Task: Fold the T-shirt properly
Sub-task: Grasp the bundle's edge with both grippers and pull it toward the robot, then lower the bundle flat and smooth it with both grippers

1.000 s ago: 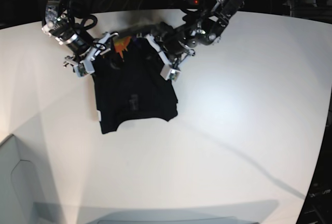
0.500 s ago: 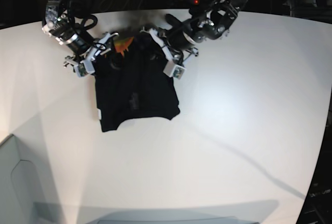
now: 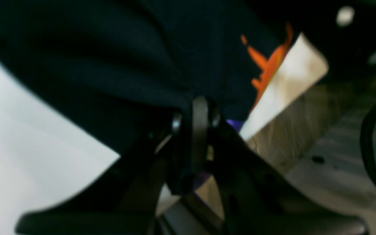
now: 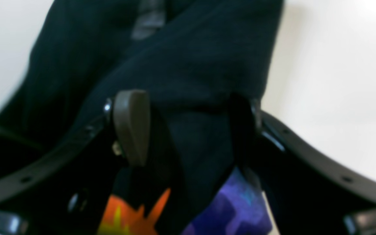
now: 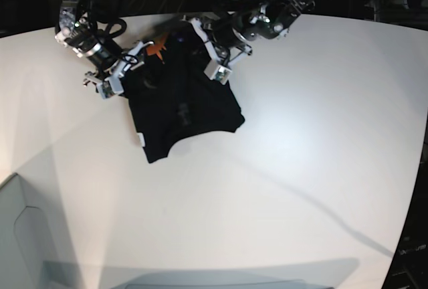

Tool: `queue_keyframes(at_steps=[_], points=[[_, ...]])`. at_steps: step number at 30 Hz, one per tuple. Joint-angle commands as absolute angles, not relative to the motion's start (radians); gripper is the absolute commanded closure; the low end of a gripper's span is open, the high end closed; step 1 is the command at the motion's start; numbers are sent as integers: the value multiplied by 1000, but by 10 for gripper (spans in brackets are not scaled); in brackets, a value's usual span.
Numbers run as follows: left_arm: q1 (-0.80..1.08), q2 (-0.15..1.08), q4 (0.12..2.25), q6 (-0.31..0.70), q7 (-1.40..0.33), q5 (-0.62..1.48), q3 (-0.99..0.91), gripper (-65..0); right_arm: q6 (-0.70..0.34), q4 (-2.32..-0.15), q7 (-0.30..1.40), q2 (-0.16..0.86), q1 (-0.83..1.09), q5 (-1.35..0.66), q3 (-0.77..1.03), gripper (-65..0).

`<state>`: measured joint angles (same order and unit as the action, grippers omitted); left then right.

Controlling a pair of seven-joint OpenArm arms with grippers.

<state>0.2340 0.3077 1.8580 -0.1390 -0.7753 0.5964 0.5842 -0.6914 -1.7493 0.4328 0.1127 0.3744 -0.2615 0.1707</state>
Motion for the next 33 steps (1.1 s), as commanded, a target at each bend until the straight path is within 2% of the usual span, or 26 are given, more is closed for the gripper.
queue_keyframes(at_steps=[1, 5, 13, 22, 29, 33], points=[[211, 311, 1871, -139, -774, 601, 581, 0, -698, -1764, 410, 116, 371, -277, 173, -386], [188, 328, 1840, -136, -776, 576, 638, 0, -698, -1764, 412, 116, 367, -277, 173, -386], [114, 346, 1773, -137, -774, 412, 895, 0, -698, -1764, 412, 116, 364, -277, 173, -386], [90, 334, 1707, -136, -774, 366, 915, 0, -698, -1771, 410, 114, 364, -277, 177, -386], [42, 341, 1643, -140, -774, 367, 981, 0, -698, -1890, 415, 113, 394, -278, 173, -385], [33, 344, 1641, -140, -774, 367, 978, 0, -698, -1885, 415, 88, 406, -277, 156, -385]])
